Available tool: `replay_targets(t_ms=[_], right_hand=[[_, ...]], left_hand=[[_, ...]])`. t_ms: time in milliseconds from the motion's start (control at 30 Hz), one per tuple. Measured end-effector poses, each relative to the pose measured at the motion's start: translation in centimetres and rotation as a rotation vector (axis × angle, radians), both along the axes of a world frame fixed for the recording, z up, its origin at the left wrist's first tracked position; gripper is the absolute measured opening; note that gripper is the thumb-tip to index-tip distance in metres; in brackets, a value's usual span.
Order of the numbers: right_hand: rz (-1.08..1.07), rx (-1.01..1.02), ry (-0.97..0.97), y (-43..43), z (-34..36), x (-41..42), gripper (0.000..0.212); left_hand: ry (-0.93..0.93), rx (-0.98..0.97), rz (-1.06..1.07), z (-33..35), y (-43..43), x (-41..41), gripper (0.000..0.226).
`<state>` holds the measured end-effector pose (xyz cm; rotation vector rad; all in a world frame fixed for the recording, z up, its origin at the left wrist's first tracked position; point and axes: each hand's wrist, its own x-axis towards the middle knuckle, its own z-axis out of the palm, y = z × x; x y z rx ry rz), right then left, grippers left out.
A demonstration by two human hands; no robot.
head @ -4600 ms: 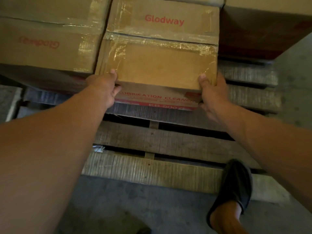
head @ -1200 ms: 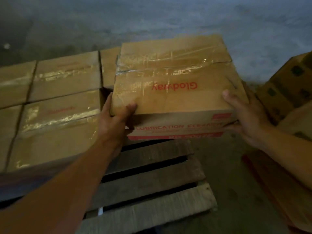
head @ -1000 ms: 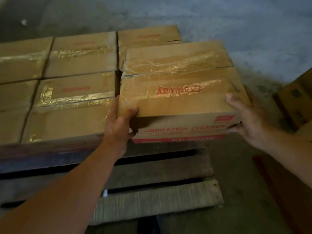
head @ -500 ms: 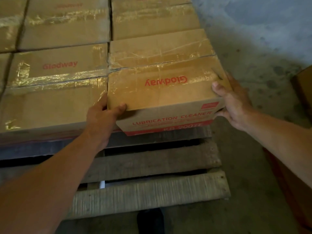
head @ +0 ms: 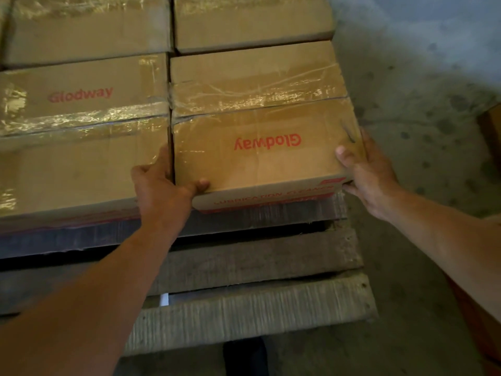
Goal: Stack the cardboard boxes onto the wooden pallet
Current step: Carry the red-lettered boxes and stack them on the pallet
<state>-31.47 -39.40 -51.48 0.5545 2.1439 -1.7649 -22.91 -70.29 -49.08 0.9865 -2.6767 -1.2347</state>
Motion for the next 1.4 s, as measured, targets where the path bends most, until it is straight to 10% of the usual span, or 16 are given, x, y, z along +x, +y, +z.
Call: replay_targets(t_ms=[700, 1033, 1400], right_hand=[[0.059, 0.616, 0.012, 6.6, 5.5, 4.5, 0.071], [-0.543, 0.837, 0.005, 25.8, 17.3, 10.8, 0.055], [-0.988, 0.827, -0.222, 38.6, 12.1, 27.2, 0.058]], left_hand=[[-0.061, -0.431, -0.462, 4.3, 6.0, -2.9, 0.078], [0.175, -0.278, -0.988, 14.2, 29.7, -10.8, 0.049], [0.133, 0.001, -1.205, 9.3, 50.3, -6.4, 0.07]])
